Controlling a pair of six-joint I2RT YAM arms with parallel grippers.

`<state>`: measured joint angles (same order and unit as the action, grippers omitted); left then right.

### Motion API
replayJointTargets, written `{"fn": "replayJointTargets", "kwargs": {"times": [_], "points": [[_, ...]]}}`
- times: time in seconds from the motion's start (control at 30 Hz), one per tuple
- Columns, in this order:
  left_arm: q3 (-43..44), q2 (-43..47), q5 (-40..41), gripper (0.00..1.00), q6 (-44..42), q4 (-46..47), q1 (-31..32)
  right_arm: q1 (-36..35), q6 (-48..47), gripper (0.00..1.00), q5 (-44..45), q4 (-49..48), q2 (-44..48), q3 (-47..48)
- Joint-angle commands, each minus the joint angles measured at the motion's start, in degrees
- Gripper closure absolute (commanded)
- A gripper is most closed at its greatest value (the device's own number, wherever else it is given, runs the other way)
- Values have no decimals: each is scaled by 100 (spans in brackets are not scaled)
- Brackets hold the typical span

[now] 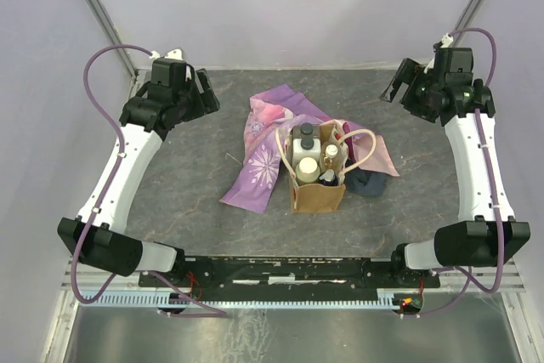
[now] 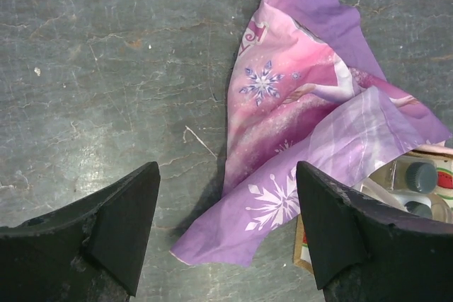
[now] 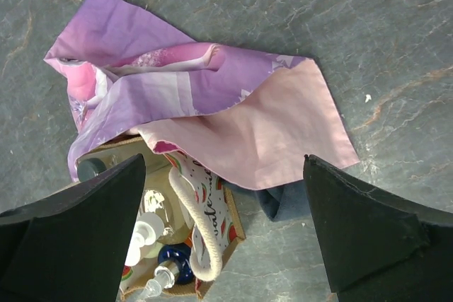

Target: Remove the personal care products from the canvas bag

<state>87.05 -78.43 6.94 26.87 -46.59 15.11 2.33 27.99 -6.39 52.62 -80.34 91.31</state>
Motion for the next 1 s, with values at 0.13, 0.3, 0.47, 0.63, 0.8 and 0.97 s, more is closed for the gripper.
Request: {"fn": "replayJointTargets", "kwargs": {"times": [0.13, 0.3, 0.47, 0.63, 0.8, 0.97], "points": [[151, 197, 127, 16, -247, -35, -41, 21, -64, 0, 292, 106, 230, 49], [236, 214, 107, 17, -407, -29, -43, 18, -114, 0, -428, -23, 283, -53], [42, 243, -214, 17, -317, 116, -43, 0, -194, 0, -737, 199, 58, -133], [-284, 188, -592, 18, -282, 169, -43, -18, 93, 0, -1777, -183, -595, -533], [-362, 241, -572, 18, -315, 120, -39, -225, 164, 0, -1346, -90, -752, -436], [-638, 235, -854, 19, -187, 270, -39, -536, 83, 0, -1532, 39, -1300, -217]]}}
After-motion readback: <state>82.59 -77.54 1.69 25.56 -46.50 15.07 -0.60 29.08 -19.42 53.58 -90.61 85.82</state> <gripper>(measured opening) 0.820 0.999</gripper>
